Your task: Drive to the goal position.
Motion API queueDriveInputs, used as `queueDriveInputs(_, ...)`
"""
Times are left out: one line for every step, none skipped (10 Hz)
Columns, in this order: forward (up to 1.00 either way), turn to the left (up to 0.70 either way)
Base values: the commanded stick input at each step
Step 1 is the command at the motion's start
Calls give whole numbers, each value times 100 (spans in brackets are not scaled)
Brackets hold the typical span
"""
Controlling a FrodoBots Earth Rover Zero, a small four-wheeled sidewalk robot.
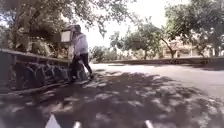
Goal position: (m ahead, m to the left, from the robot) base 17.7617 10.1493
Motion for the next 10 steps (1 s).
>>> queueDriveInputs(50, -25)
queueDriveInputs(50, -25)
queueDriveInputs(50, -25)
queueDriveInputs(50, 0)
queueDriveInputs(50, 0)
queueDriveInputs(50, 0)
queueDriveInputs(50, 0)
queueDriveInputs(50, 0)
queueDriveInputs(50, 0)
queueDriveInputs(50, 0)
